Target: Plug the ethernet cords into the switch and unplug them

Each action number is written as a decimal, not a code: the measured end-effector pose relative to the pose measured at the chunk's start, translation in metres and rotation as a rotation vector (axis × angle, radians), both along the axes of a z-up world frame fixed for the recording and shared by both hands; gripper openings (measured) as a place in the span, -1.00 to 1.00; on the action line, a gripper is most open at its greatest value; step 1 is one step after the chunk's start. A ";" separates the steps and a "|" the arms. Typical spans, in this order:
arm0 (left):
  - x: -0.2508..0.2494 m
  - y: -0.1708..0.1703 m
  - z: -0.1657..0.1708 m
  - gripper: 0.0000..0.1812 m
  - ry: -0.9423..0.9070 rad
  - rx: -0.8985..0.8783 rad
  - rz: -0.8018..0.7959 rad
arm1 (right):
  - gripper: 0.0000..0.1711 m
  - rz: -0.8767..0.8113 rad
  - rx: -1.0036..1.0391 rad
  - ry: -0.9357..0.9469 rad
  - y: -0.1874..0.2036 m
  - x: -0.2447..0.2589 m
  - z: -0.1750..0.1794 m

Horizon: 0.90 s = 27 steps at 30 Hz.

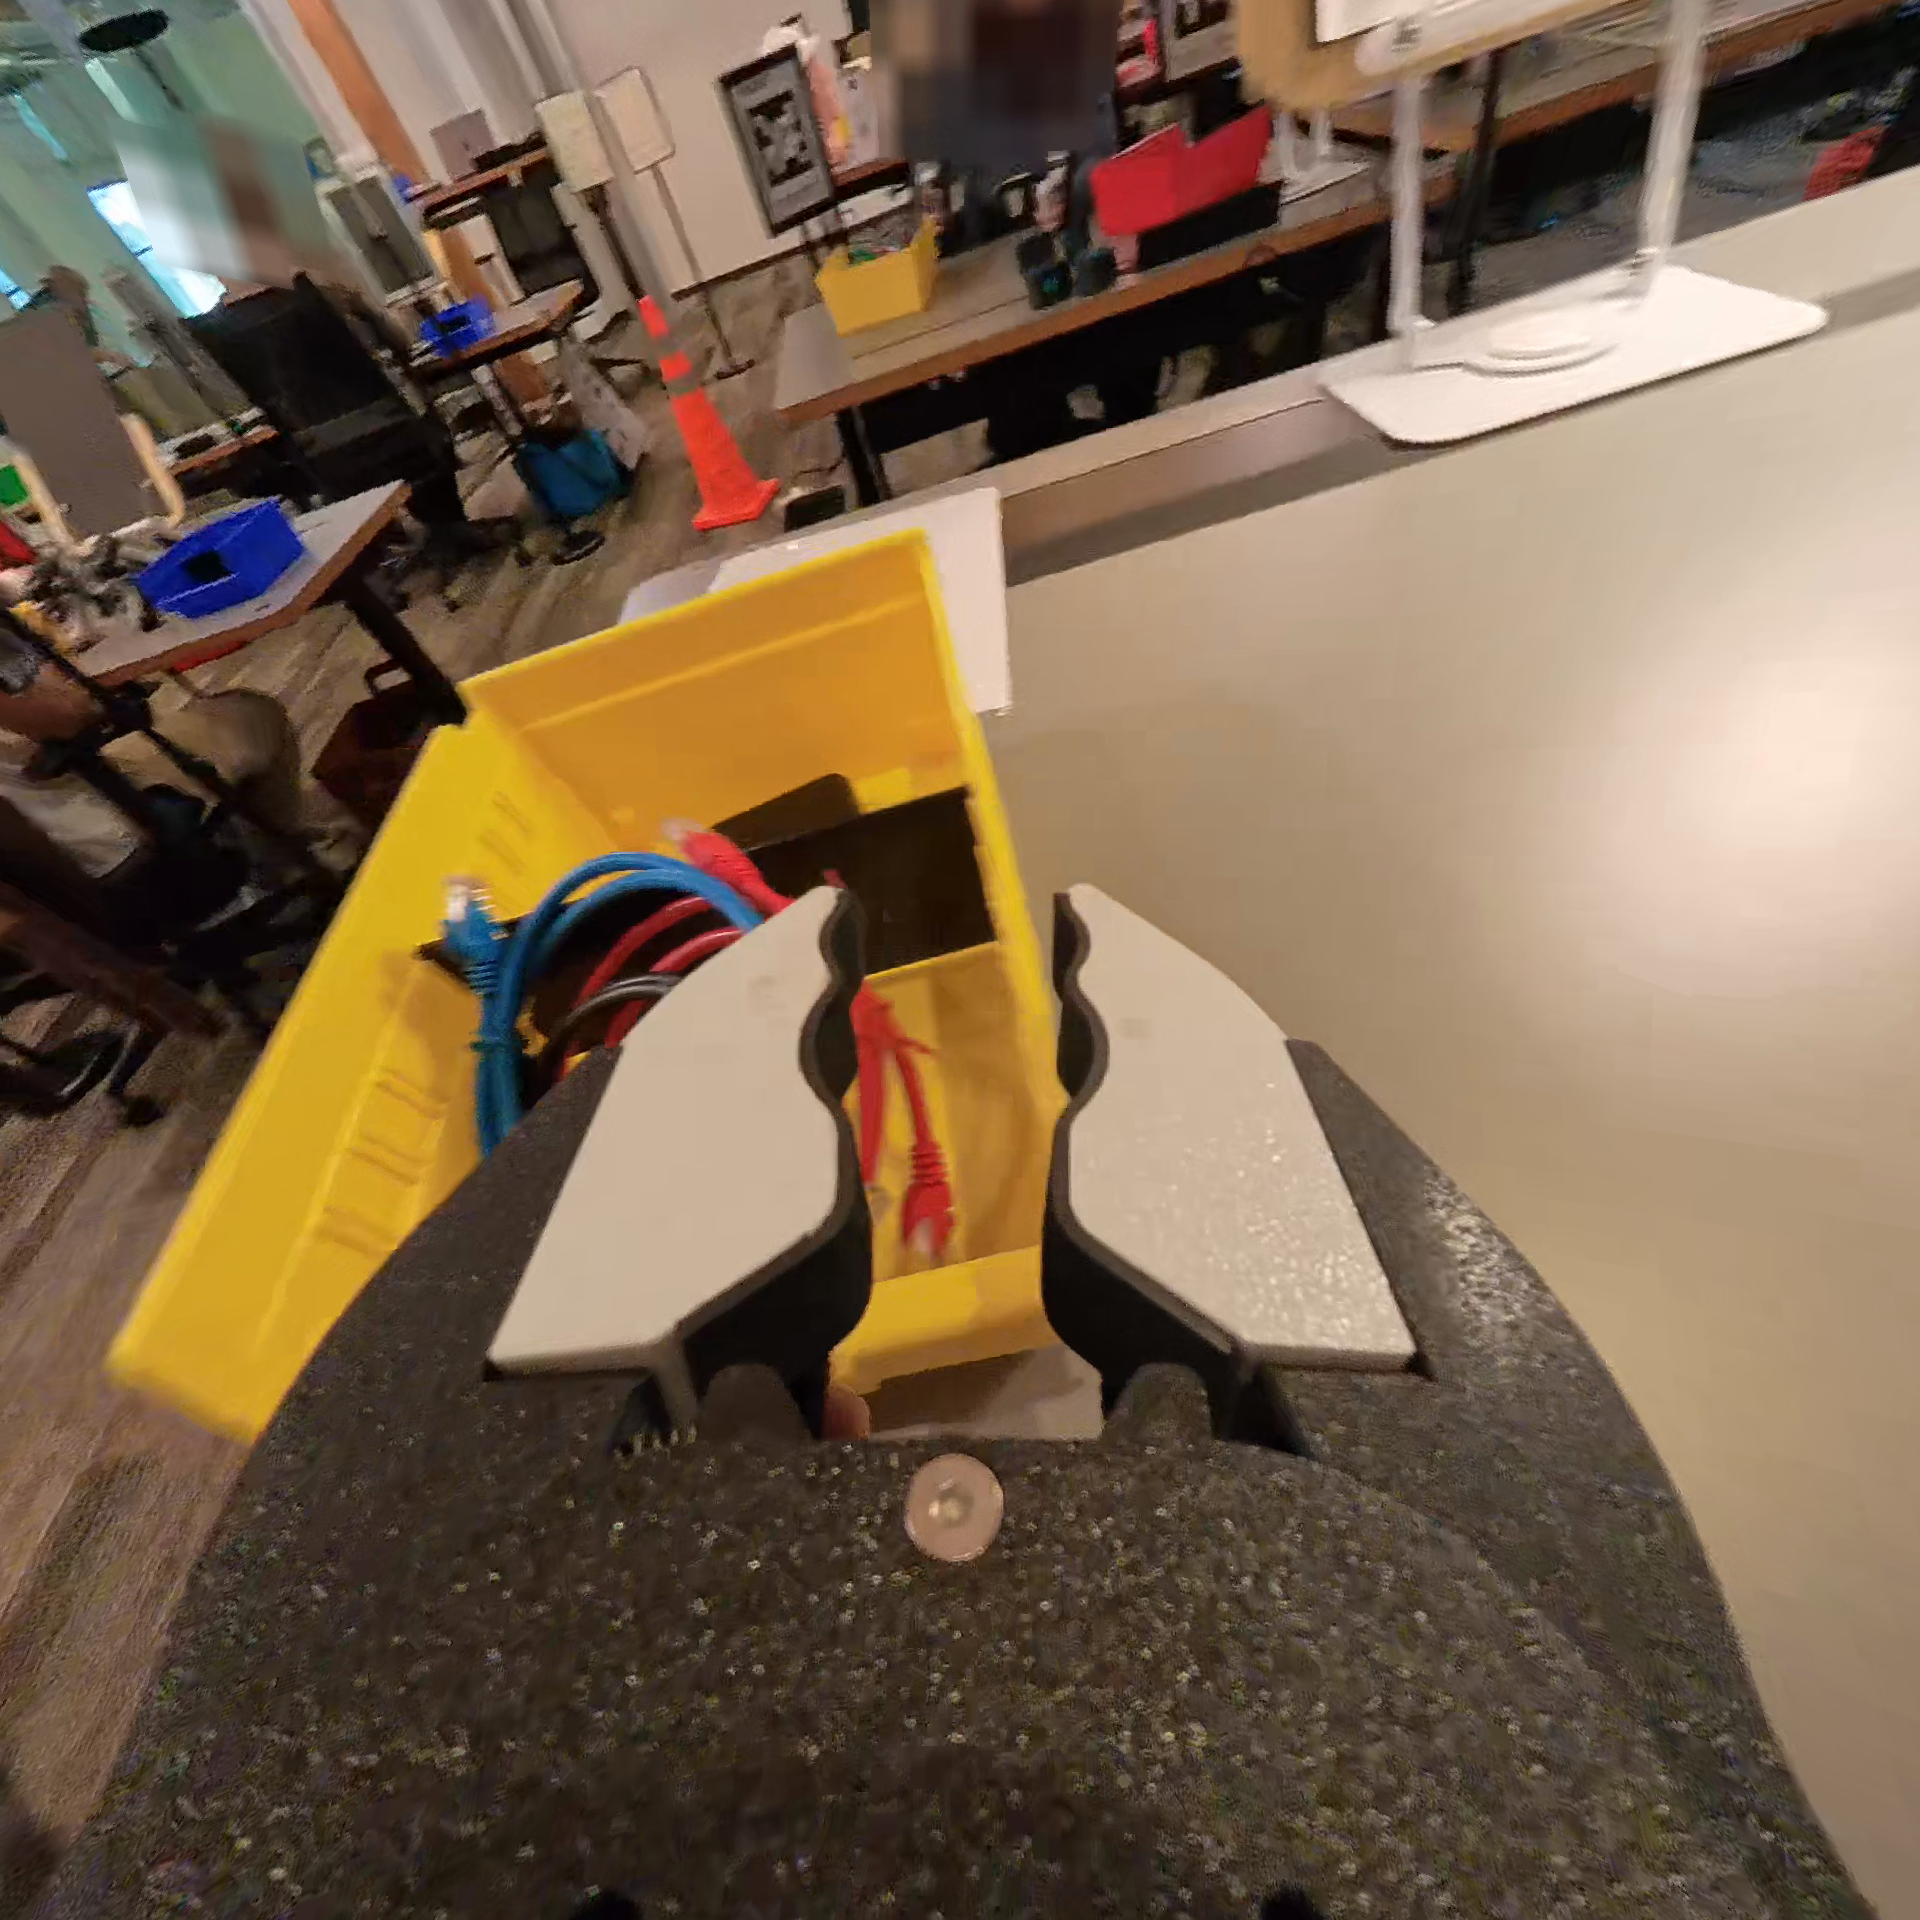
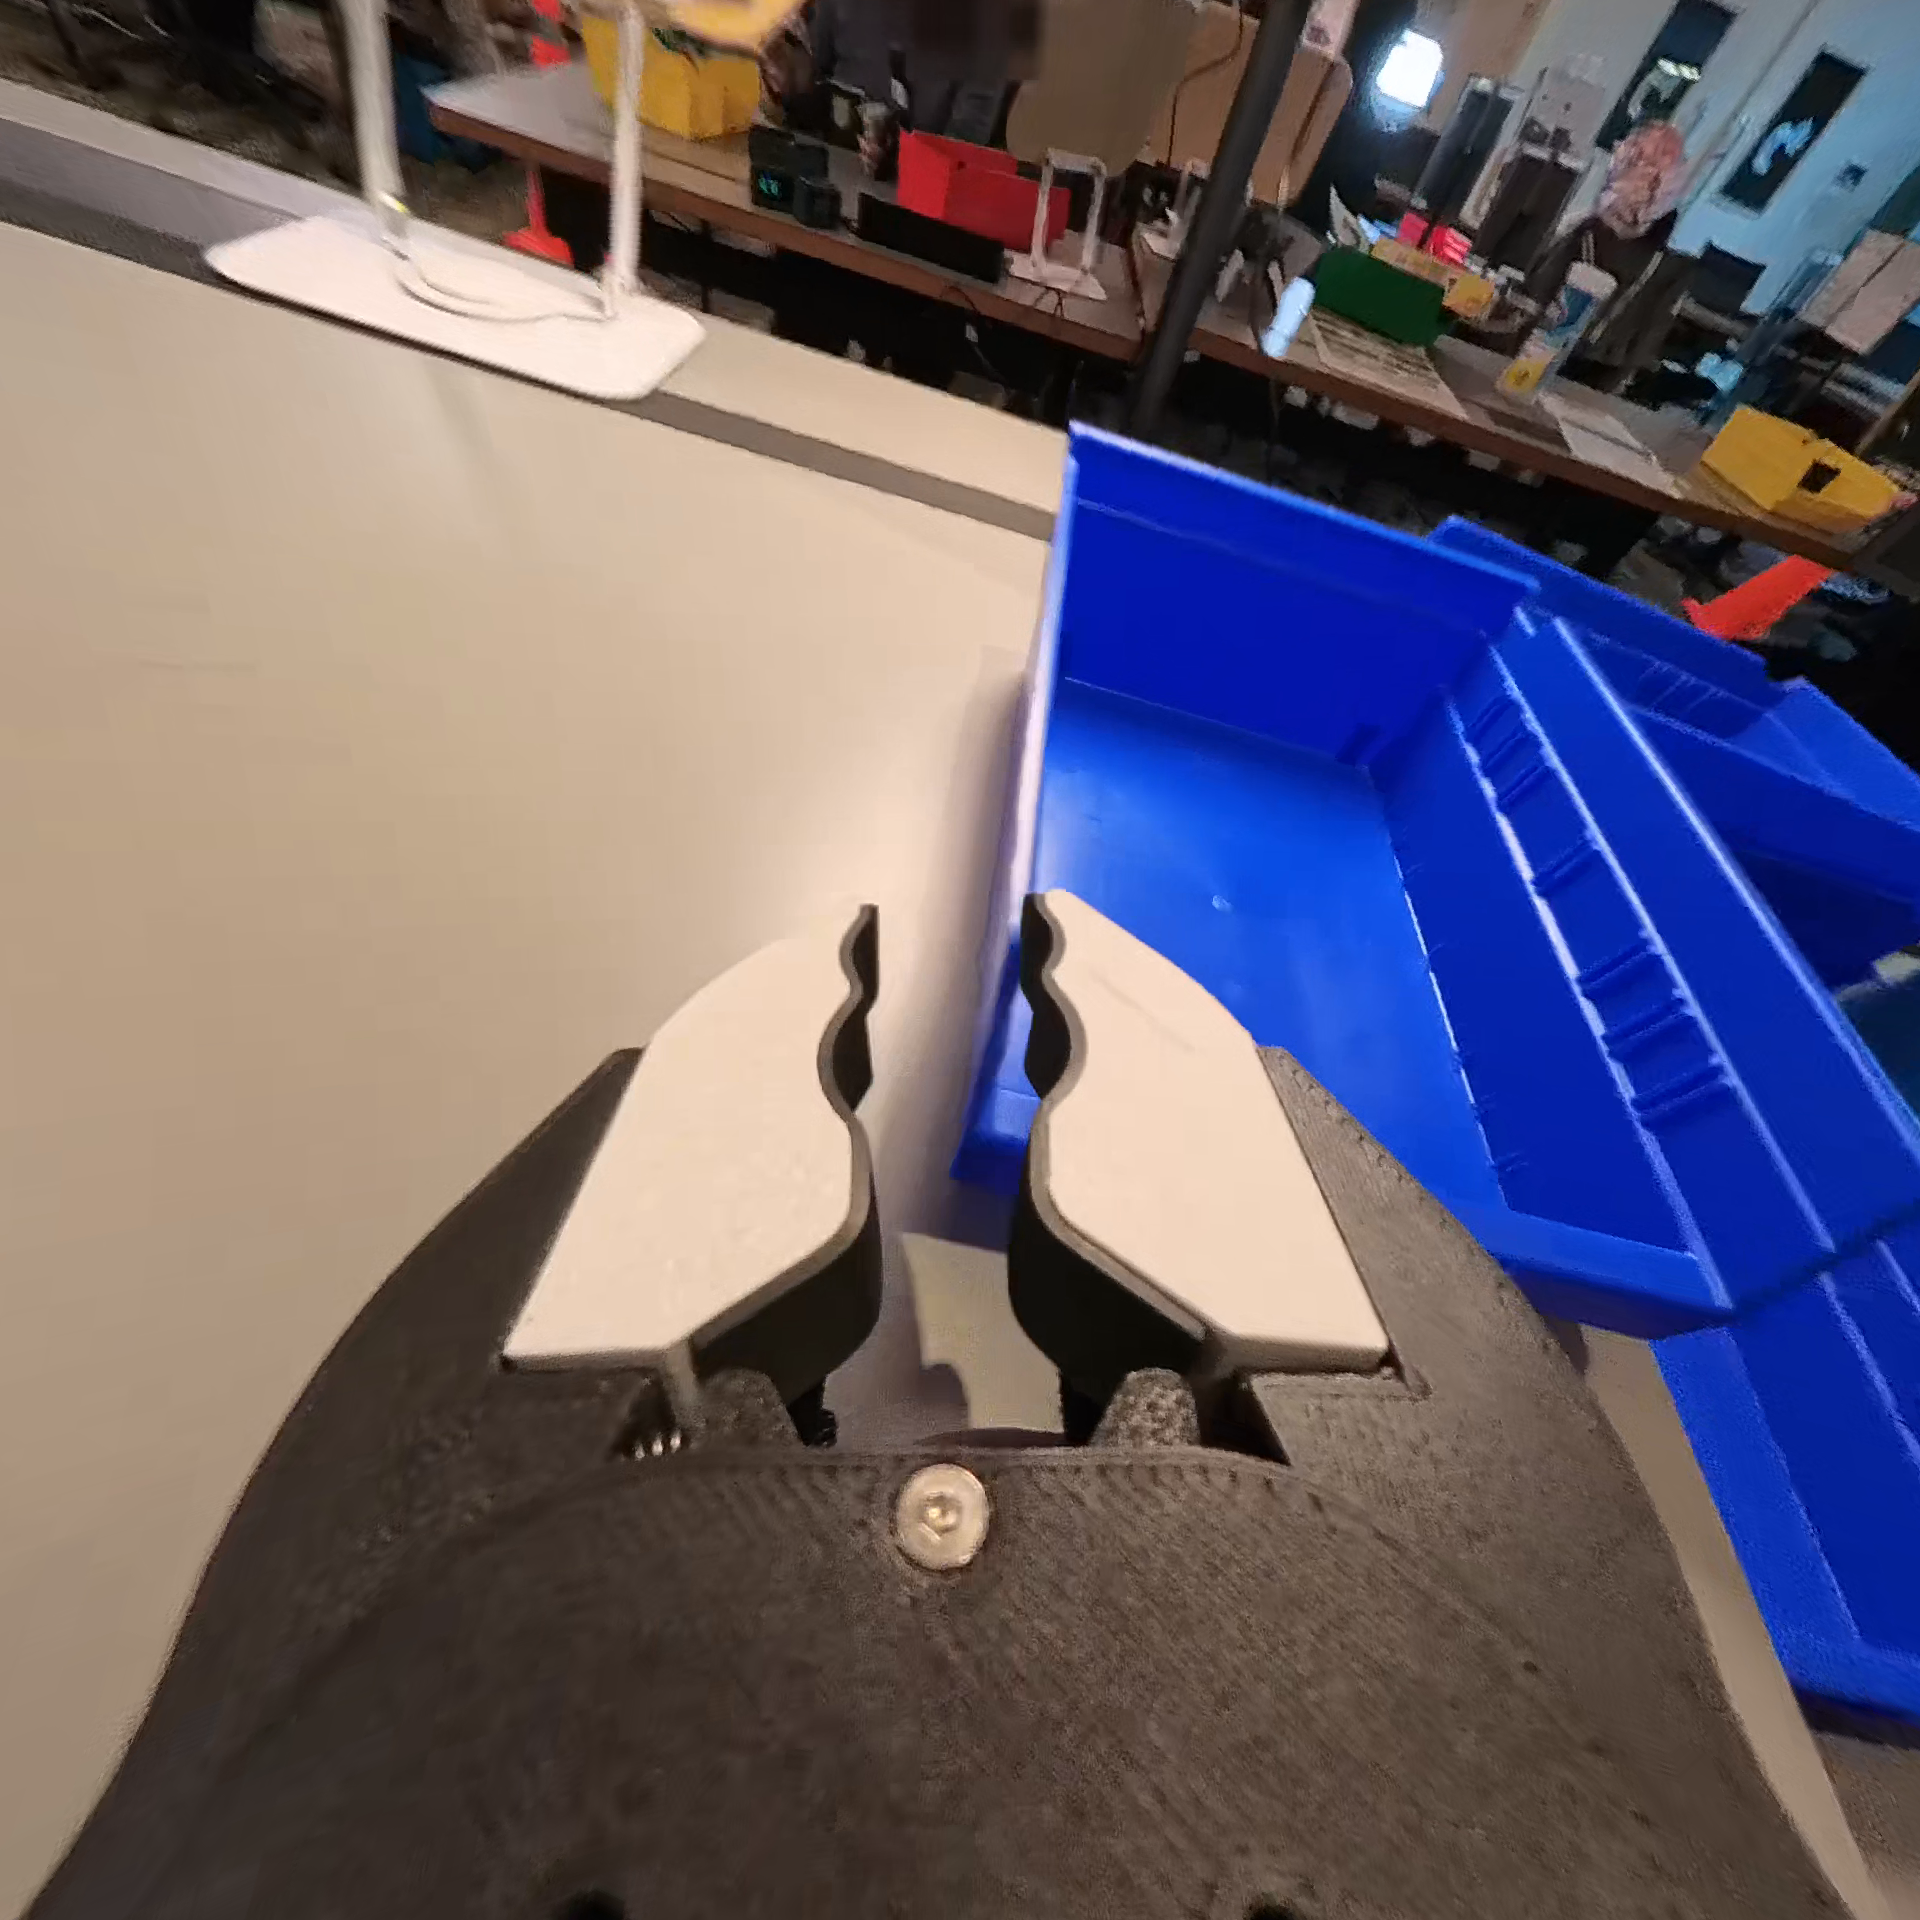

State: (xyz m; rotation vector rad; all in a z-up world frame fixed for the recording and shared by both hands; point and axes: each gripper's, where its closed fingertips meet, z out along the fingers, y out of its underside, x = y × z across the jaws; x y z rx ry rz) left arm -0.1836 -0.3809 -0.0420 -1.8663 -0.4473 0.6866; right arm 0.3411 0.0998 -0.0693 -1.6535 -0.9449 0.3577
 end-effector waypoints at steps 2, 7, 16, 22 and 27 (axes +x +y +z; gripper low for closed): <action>-0.020 -0.014 0.002 -0.61 -0.021 -0.028 0.069 | -0.70 0.093 -0.014 0.045 -0.020 -0.012 0.009; -0.059 -0.018 -0.034 -0.59 -0.263 -0.120 0.113 | -0.71 0.340 -0.065 0.074 -0.070 -0.074 0.002; -0.071 -0.015 -0.063 -0.91 -0.363 -0.230 0.137 | -0.72 0.523 -0.125 0.035 -0.111 -0.140 -0.037; -0.074 -0.032 -0.001 -0.93 -0.146 -0.183 0.219 | -0.72 0.508 -0.134 0.012 -0.102 -0.139 -0.044; -0.034 0.008 0.082 -0.93 0.072 -0.123 0.057 | -0.72 0.499 -0.154 0.009 -0.095 -0.137 -0.046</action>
